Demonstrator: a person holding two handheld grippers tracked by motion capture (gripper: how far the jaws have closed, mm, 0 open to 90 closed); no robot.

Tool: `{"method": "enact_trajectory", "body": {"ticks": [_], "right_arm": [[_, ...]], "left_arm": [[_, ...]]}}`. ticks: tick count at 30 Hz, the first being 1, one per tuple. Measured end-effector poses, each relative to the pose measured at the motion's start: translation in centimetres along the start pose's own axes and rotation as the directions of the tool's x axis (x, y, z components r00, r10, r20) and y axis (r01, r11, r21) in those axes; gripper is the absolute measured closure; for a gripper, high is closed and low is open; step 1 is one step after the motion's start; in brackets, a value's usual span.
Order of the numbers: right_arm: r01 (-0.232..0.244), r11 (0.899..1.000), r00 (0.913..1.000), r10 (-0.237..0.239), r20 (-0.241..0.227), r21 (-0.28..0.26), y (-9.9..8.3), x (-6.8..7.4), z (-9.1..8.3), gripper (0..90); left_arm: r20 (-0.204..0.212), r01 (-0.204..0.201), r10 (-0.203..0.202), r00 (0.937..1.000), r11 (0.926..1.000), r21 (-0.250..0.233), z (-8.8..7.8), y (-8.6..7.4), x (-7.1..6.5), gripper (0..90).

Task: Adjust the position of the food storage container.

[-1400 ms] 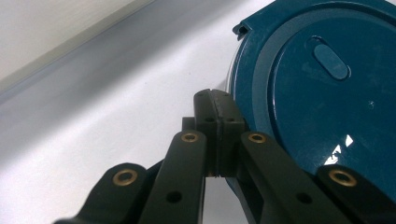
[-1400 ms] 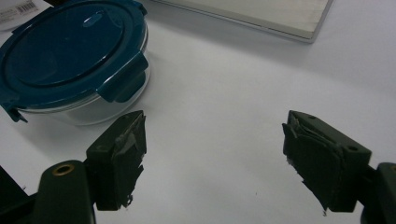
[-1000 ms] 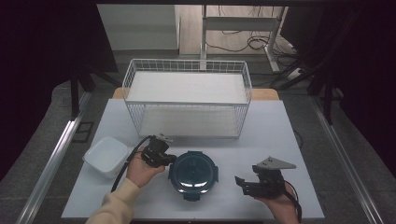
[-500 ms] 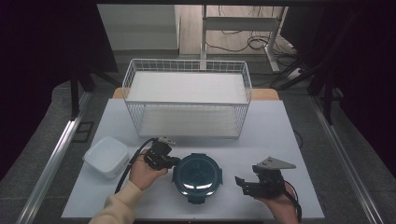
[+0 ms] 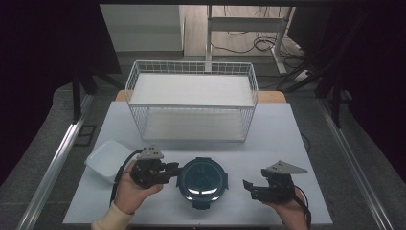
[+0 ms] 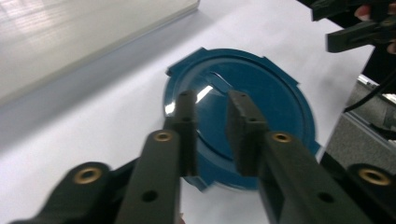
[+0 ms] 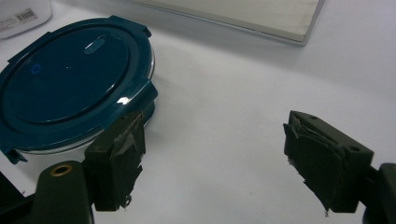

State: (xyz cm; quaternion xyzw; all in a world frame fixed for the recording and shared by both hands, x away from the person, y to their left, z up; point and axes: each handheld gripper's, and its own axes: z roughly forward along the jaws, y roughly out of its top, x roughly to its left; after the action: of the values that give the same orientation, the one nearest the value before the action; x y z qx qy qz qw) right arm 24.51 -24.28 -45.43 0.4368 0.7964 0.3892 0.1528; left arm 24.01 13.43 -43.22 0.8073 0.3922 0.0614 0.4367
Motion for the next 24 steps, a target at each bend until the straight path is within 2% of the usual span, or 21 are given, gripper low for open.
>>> {"method": "enact_trajectory", "body": {"ticks": [4, 8, 16, 24], "right_arm": [[0.007, 1.0, 0.9999, -0.007, -0.007, -0.005, 0.1, 0.2, -0.1, 20.5], [0.006, 1.0, 0.9998, -0.006, -0.018, -0.01, 0.1, 0.1, -0.2, 20.5], [0.004, 1.0, 0.9997, -0.004, -0.025, -0.023, 0.2, 0.1, -0.5, 20.1], [-0.001, 1.0, 0.9993, 0.0, -0.037, -0.029, 0.3, 0.0, -0.7, 19.6]], "left_arm": [[-0.016, 0.071, -0.071, 0.9973, 0.9973, -0.019, -0.7, -1.0, -0.1, 48.3], [-0.038, 0.089, -0.089, 0.9953, 0.996, -0.006, -1.1, -2.0, 0.1, 34.1], [-0.065, 0.123, -0.123, 0.9902, 0.9924, -0.006, -1.6, -2.8, 1.1, 27.1], [-0.049, 0.146, -0.146, 0.988, 0.9893, -0.008, -1.5, -3.2, 1.7, 25.5]]}}
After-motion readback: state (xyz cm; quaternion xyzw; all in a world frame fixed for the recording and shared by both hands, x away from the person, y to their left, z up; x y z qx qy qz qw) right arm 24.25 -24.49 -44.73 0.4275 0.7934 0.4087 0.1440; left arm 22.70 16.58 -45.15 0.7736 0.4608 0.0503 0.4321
